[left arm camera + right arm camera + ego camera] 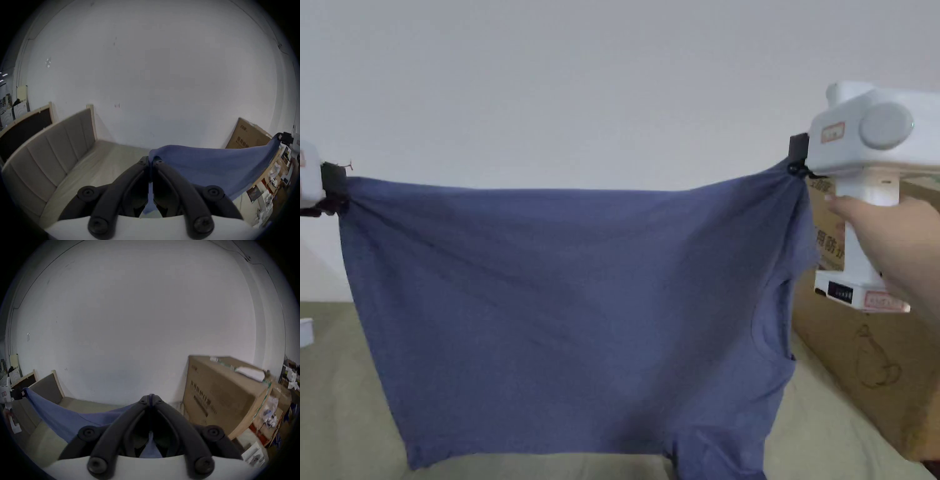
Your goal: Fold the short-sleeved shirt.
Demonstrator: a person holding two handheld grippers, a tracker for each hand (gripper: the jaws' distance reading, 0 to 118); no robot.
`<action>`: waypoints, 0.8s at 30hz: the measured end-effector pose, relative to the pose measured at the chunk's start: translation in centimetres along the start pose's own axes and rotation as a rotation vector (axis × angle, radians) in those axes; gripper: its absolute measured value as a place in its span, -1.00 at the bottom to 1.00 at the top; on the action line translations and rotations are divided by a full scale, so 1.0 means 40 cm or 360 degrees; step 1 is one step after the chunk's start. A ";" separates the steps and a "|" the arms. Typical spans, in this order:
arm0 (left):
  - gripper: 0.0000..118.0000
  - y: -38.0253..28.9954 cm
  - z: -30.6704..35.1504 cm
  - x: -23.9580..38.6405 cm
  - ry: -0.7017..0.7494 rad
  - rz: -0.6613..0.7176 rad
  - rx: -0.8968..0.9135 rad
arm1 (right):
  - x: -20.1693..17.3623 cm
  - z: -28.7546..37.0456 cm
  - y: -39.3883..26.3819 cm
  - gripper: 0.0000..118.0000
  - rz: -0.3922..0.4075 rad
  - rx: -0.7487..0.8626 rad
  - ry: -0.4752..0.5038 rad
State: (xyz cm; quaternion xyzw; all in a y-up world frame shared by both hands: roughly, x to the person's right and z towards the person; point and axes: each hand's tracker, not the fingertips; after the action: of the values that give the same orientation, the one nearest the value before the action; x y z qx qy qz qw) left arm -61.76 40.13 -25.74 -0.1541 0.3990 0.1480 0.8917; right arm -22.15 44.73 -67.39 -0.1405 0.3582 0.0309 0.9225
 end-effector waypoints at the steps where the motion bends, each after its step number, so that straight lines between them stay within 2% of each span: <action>1: -0.96 -0.053 -0.014 -0.007 -0.0001 0.0005 -0.0066 | 0.011 -0.015 -0.066 -1.00 -0.0040 -0.0079 0.0008; 4: -0.96 -0.243 -0.055 -0.034 -0.0011 0.0011 -0.0360 | 0.045 -0.040 -0.307 -1.00 -0.0148 -0.0399 0.0013; 7: -0.96 -0.464 -0.068 -0.062 -0.0075 0.0021 -0.0727 | 0.082 -0.011 -0.566 -1.00 -0.0195 -0.0735 0.0068; 10: -0.96 -0.670 -0.015 -0.091 -0.0095 -0.0020 -0.0916 | 0.127 0.039 -0.794 -1.00 -0.0138 -0.1099 0.0112; 13: -0.96 -0.834 0.055 -0.146 -0.0076 -0.0021 -0.1108 | 0.153 0.157 -0.955 -1.00 -0.0092 -0.1325 0.0142; 16: -0.96 -0.938 0.146 -0.194 -0.0038 -0.0026 -0.1229 | 0.180 0.287 -1.038 -1.00 -0.0052 -0.1403 0.0189; 21: -0.96 -1.020 0.300 -0.231 -0.0095 -0.0027 -0.1245 | 0.227 0.484 -1.109 -1.00 -0.0080 -0.1515 0.0261; 24: -0.96 -1.048 0.380 -0.228 -0.0130 -0.0120 -0.1280 | 0.239 0.576 -1.151 -1.00 0.0002 -0.1576 0.0279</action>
State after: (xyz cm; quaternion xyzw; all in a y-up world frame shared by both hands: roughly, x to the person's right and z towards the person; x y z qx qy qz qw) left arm -41.23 6.71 -2.60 -0.4992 0.2675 0.2654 0.7803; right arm 7.23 6.67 -46.64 -0.5633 0.3766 0.1859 0.7115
